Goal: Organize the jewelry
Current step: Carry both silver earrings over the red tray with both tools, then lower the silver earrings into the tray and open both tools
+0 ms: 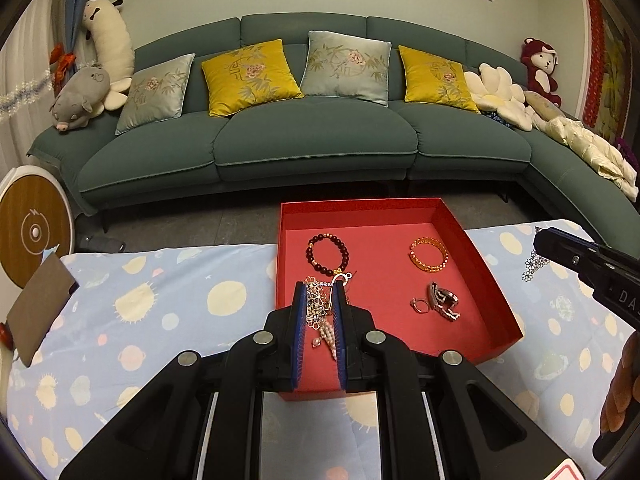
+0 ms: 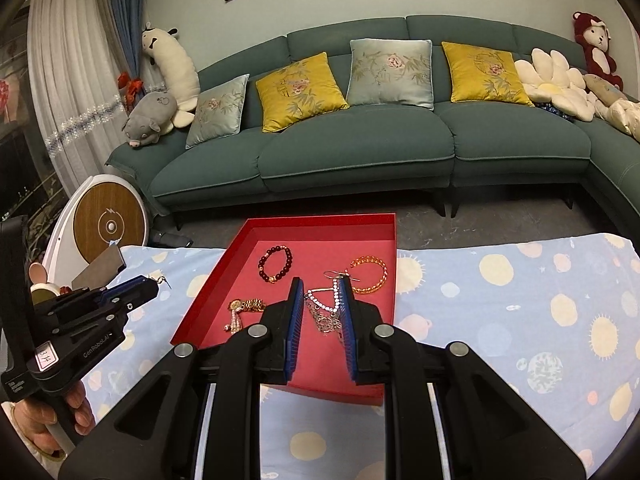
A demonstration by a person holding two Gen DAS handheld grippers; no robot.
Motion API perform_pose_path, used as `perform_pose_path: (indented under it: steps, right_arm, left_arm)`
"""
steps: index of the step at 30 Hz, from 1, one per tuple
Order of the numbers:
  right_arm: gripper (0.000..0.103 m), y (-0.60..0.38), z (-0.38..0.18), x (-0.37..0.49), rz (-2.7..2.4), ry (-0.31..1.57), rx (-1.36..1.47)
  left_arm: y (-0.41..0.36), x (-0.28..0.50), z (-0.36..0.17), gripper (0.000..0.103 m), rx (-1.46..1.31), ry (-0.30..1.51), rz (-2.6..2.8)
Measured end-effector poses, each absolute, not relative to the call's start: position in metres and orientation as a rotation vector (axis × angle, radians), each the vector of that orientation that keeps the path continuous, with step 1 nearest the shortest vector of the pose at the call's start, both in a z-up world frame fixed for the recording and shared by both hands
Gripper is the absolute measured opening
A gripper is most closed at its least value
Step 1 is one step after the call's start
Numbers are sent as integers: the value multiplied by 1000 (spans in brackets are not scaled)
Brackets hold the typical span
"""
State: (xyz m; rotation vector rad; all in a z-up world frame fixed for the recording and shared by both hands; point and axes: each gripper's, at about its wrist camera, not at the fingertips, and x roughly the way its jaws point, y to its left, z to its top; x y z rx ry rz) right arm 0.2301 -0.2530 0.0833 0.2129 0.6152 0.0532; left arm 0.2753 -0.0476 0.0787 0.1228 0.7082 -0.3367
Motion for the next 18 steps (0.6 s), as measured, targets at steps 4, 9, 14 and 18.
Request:
perform_pose_path:
  steps: [4, 9, 14, 18]
  right_arm:
    - [17, -250, 83, 251, 77, 617, 216]
    - [17, -243, 76, 283, 102, 641, 224]
    - [17, -241, 62, 313, 118, 690, 244]
    - [17, -243, 48, 329, 125, 727, 282]
  left_arm:
    - [-55, 298, 78, 10, 108, 727, -337]
    - [-66, 331, 72, 10, 74, 768, -341]
    - [-77, 357, 60, 10, 45, 822, -358]
    - [-86, 365, 47, 10, 60, 846, -359]
